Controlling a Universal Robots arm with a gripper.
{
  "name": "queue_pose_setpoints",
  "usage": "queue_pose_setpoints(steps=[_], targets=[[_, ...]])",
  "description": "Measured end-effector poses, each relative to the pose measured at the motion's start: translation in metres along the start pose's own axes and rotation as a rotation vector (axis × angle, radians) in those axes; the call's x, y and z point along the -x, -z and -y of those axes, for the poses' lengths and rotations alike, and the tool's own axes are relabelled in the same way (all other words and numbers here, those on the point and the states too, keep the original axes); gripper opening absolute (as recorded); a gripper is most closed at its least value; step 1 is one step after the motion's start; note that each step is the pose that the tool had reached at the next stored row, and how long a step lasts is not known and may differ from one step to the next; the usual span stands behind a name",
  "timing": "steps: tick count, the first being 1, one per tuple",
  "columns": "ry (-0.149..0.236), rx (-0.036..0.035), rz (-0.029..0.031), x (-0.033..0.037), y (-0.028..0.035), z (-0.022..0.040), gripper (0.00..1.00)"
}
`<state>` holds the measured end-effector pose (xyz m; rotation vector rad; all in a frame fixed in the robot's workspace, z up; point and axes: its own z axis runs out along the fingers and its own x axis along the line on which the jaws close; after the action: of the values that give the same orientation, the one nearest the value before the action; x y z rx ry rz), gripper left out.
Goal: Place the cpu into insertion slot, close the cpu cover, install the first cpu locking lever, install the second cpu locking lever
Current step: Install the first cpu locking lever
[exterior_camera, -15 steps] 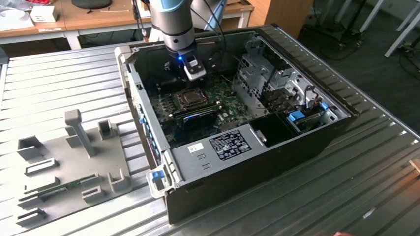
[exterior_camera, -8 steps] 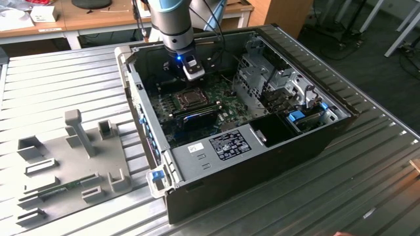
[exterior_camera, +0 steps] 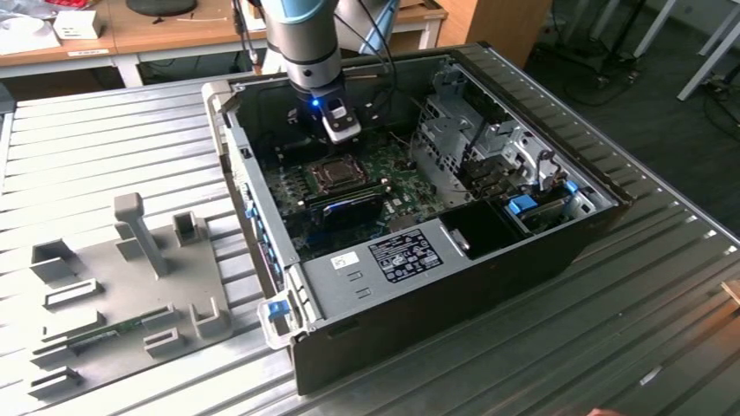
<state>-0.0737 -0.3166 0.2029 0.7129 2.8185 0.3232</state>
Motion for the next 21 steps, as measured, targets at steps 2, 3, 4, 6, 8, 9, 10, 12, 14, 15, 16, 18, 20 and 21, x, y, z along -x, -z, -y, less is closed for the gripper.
queue_pose_setpoints(steps=[2, 3, 4, 6, 8, 9, 10, 12, 14, 15, 16, 18, 20, 21], targets=[[0.000, 0.0000, -0.0001, 0.0009, 0.0002, 0.0016, 0.10], [0.000, 0.0002, -0.0001, 0.0013, 0.0001, 0.0025, 0.10], [0.000, 0.0003, -0.0001, 0.0018, 0.0000, 0.0035, 0.10], [0.000, 0.0005, 0.0002, 0.0024, -0.0005, 0.0049, 0.10], [0.000, 0.0009, 0.0007, 0.0025, -0.0009, 0.0054, 0.10], [0.000, 0.0010, 0.0007, 0.0025, -0.0009, 0.0054, 0.10], [0.000, 0.0013, 0.0005, 0.0025, -0.0008, 0.0054, 0.10], [0.000, 0.0024, -0.0002, 0.0026, -0.0001, 0.0053, 0.10], [-0.001, 0.0039, -0.0009, 0.0029, 0.0019, 0.0047, 0.10], [-0.001, 0.0047, -0.0012, 0.0031, 0.0030, 0.0044, 0.10], [-0.001, 0.0058, -0.0017, 0.0033, 0.0041, 0.0040, 0.10], [-0.002, 0.0078, -0.0028, 0.0035, 0.0058, 0.0035, 0.10], [-0.002, 0.0092, -0.0034, 0.0034, 0.0063, 0.0028, 0.10], [-0.003, 0.0095, -0.0036, 0.0030, 0.0062, 0.0024, 0.10]])
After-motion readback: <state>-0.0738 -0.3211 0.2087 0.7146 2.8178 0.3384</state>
